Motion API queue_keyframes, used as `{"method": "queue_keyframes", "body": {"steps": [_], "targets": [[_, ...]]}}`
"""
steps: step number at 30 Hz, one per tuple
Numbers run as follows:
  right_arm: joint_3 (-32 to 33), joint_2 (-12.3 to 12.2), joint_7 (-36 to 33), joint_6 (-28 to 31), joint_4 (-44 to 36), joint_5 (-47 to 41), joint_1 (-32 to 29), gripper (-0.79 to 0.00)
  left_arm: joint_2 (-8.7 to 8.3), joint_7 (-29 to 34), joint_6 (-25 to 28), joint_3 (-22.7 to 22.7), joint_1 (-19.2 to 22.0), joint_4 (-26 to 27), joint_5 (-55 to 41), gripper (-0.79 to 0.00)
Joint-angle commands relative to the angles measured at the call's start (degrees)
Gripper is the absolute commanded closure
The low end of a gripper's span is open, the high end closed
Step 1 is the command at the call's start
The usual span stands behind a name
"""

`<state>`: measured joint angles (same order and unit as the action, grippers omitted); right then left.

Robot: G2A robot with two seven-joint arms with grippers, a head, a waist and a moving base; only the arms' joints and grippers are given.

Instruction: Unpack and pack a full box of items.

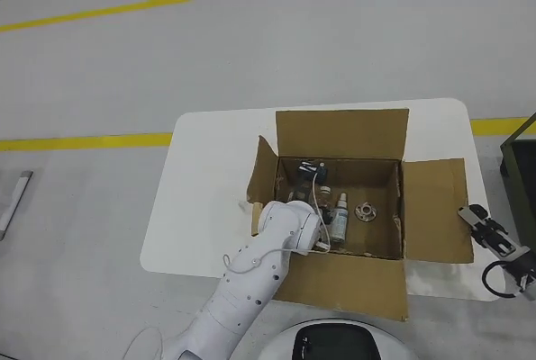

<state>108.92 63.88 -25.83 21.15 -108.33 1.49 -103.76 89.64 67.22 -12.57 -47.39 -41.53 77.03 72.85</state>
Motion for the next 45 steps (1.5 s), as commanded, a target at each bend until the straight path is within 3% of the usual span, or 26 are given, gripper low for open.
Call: {"method": "queue_keyframes", "body": {"steps": [1, 21, 24, 26, 33, 39, 45], "targets": [[0.1, 0.0, 0.0, 0.1, 0.1, 0.0, 0.0, 0.000, 0.39, -0.5, 0.2, 0.5, 0.7, -1.7, -0.4, -0.785], [0.5, 0.0, -0.7, 0.1, 0.6, 0.5, 0.3, 0.000, 2.94, -1.5, 0.7, 2.3, 3.8, -11.2, -1.1, -0.785], [0.5, 0.0, -0.6, 0.1, 0.5, 0.6, 0.3, 0.000, 3.16, -1.2, 1.2, 2.6, 4.0, -11.8, -0.4, -0.739], [0.4, 0.0, -0.6, 0.1, 0.5, 0.8, 0.4, 0.000, 3.33, -1.1, 1.5, 2.8, 4.0, -12.1, -0.2, -0.640], [0.2, 0.0, -0.7, 0.0, 0.3, 0.9, 0.4, 0.000, 3.91, -1.3, 2.6, 3.1, 4.1, -13.5, 0.1, -0.690], [0.0, 0.1, -0.6, 0.0, 0.2, 1.2, 0.6, 0.000, 4.37, -1.3, 4.4, 3.8, 4.2, -14.0, 1.0, -0.779], [-0.1, 0.1, -0.7, -0.1, 0.1, 1.2, 0.6, 0.000, 4.82, -1.3, 5.2, 4.2, 4.3, -14.5, 1.7, -0.785]]}}
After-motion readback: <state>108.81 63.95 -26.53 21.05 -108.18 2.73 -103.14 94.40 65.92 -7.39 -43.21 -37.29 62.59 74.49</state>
